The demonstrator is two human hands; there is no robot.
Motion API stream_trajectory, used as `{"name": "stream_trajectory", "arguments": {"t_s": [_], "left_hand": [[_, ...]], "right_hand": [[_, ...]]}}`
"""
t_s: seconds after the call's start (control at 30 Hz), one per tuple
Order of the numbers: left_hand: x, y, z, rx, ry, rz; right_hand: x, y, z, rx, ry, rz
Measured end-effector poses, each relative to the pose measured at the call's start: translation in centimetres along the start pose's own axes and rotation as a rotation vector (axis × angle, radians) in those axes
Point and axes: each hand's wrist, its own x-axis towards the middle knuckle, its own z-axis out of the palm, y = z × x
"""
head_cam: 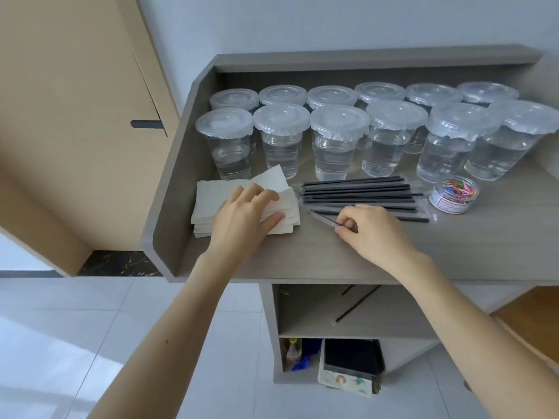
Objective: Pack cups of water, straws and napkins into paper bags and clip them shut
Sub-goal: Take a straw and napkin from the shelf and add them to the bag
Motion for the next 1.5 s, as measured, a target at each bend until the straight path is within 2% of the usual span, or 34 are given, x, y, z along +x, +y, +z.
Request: {"name": "stream_trajectory", "arguments": {"t_s": [0.17, 0.3, 0.33, 0.57, 0.7, 0.8, 0.93, 1.03, 1.13, 1.27, 1.4, 1.5], "left_hand": [[0.4, -0.1, 0.1, -0.014, 0.042, -0.093], [1.2, -0.6, -0.1, 0.052, -0.195, -0.193], [1.3, -0.6, -0.1, 0.032, -0.211, -0.191], [1.6, -0.9, 0.4, 0.011, -0.116, -0.142], [1.8, -0.8, 0.7, -0.016, 0.017, -0.080], [1.8, -0.6, 0.1, -0.110, 0.123, -0.088], [1.5, 0.1, -0.6, -0.226, 0.174, -0.101], [2.0, 1.4, -1.3, -0.398, 0.182, -0.216], [2.7, 3.3, -1.8, -0.647, 0.125, -0.332], [2.9, 8.1, -1.2, -1.003, -0.012, -0.366], [3.1, 14.3, -0.4, -1.147, -0.099, -0.343], [3.0, 19.8, 0.5, -1.215, -0.137, -0.304]], "right_hand": [[0.1, -0.3, 0.4, 0.016, 0.000, 0.036], [0.3, -0.3, 0.5, 0.022, -0.003, 0.045], [0.3, -0.3, 0.5, 0.025, -0.006, 0.044], [0.2, 0.1, 0.2, 0.028, 0.003, 0.048], [0.0, 0.4, 0.1, 0.046, 0.014, 0.063], [-0.1, 0.5, 0.2, 0.110, 0.042, 0.069], [-0.4, 0.5, 0.1, 0.220, 0.082, 0.115], [-0.7, 0.2, -0.5, 0.359, 0.161, 0.186], [-1.1, 0.3, -1.6, 0.562, 0.208, 0.255], [-2.5, 1.0, -3.7, 0.859, 0.292, 0.261], [-5.6, 3.6, -5.8, 1.000, 0.370, 0.255], [-9.2, 7.3, -7.5, 0.984, 0.412, 0.303]]}}
